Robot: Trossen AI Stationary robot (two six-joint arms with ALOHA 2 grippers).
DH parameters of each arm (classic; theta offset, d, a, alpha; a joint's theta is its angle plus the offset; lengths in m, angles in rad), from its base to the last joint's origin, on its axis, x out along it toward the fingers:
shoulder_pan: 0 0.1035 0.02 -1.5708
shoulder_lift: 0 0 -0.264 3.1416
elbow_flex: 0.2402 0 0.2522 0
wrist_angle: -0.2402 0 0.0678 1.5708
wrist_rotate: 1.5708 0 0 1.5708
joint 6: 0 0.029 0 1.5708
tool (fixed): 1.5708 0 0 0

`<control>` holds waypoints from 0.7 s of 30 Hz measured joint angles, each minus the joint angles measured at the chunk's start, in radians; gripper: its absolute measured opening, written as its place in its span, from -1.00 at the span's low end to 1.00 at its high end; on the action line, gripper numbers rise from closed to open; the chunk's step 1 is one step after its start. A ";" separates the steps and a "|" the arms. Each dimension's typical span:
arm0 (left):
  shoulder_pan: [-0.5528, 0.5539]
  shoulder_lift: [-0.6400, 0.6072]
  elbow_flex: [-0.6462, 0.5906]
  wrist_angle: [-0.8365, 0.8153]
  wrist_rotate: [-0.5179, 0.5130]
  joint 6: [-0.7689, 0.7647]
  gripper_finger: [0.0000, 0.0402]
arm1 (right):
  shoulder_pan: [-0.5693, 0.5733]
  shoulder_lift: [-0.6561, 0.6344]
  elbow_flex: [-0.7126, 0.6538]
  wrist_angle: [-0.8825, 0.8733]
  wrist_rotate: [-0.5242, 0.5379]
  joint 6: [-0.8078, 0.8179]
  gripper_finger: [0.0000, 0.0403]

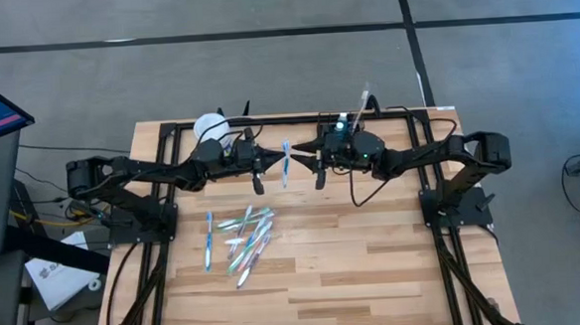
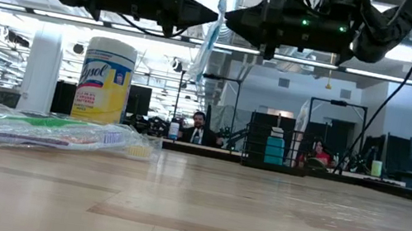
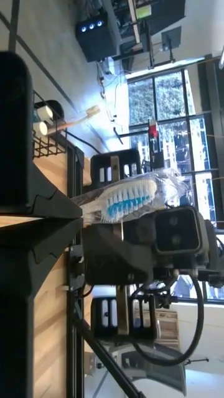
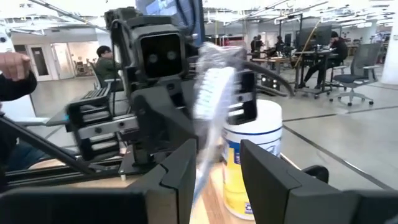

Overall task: Pick & Place toothbrushing station
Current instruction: Put the blue toothbrush into the black mesh organizer

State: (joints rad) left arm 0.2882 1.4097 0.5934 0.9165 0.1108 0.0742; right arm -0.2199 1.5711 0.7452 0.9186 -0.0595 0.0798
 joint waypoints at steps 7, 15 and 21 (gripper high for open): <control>-0.001 0.000 0.000 0.007 0.000 0.000 -1.00 | 0.005 0.000 0.037 -0.031 -0.047 -0.001 -0.43; -0.002 0.000 0.000 0.007 0.000 0.000 -1.00 | 0.003 0.000 0.056 -0.074 -0.049 -0.001 -0.56; -0.002 0.000 0.000 0.007 0.000 0.000 -1.00 | 0.003 0.000 0.056 -0.084 -0.048 -0.009 -0.84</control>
State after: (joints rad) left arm 0.2859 1.4097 0.5934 0.9237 0.1108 0.0742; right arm -0.2173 1.5711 0.8017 0.8345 -0.1078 0.0710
